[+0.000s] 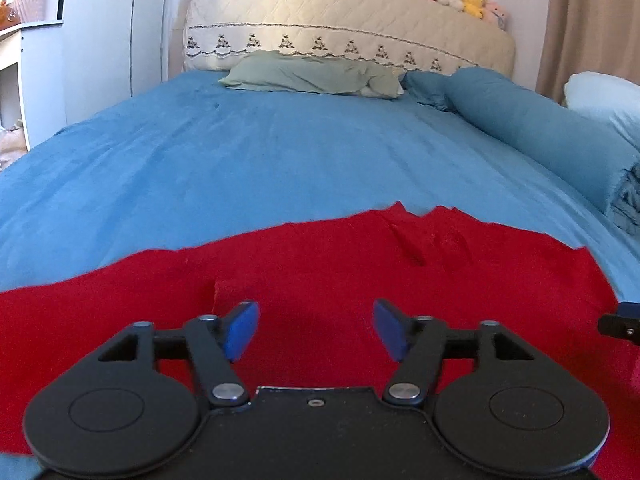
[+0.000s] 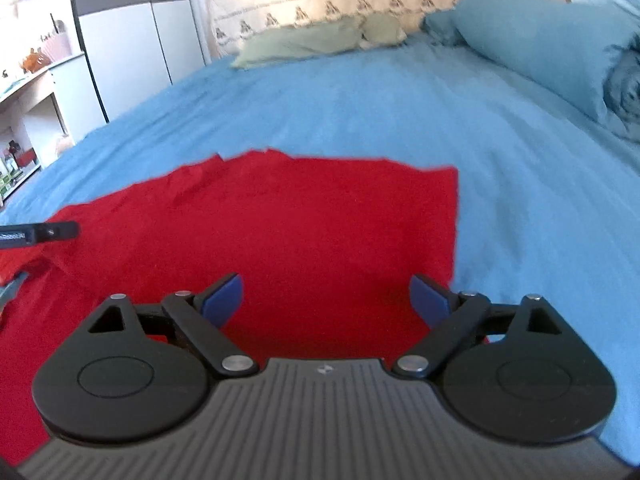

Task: Fold small clothes
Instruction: 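Open the right tool to release the folded sleeve onto the sweater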

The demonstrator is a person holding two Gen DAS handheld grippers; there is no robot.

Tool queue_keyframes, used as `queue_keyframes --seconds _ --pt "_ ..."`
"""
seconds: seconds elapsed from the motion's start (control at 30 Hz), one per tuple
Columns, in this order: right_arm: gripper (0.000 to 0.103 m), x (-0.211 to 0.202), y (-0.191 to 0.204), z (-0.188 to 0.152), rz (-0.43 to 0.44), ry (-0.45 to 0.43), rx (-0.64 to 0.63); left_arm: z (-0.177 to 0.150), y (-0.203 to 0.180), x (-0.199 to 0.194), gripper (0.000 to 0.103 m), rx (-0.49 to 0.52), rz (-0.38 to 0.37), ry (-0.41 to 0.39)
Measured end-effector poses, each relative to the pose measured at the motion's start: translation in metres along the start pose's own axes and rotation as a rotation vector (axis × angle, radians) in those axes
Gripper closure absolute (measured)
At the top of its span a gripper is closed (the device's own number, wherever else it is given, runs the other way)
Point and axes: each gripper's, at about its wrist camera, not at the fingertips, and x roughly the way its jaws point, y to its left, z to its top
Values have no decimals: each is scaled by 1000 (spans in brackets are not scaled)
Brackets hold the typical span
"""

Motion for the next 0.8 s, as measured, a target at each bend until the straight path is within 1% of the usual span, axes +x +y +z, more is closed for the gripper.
queue_keyframes --seconds 0.07,0.13,0.17,0.2,0.27,0.37,0.43,0.47,0.5,0.53,0.57,0.63,0.7,0.8 --pt "0 11 2 2 -49 2 -10 2 0 12 30 -2 17 23" --pt "0 23 -5 -1 -71 40 19 -1 2 21 30 -25 41 61" --pt "0 25 -9 -3 -86 41 33 -3 4 24 30 -38 55 76" --pt "0 24 -12 -6 -97 34 43 -6 4 23 30 -42 57 75" --pt "0 22 -18 -7 -85 35 61 -9 4 20 30 -31 61 64" --pt "0 13 -19 -2 -88 39 57 -4 2 5 30 -34 76 56" --pt "0 -8 -22 3 -47 1 98 0 6 -21 29 -67 58 12" --pt "0 -20 -22 5 -33 -15 106 3 9 -40 28 -90 49 -23" --pt "0 -33 -19 9 -29 -27 96 6 12 -56 20 -110 50 -50" --pt "0 -44 -13 12 -29 -37 74 9 15 -73 3 -126 56 -71" --pt "0 -55 -6 16 -33 -47 41 13 18 -91 0 -139 70 -91" --pt "0 -77 10 24 -42 -63 -31 18 26 -127 0 -143 92 -144" --pt "0 -95 28 33 -41 -76 -86 20 34 -160 0 -143 110 -175" --pt "0 -119 64 45 -18 -96 -144 21 50 -199 0 -163 164 -173"
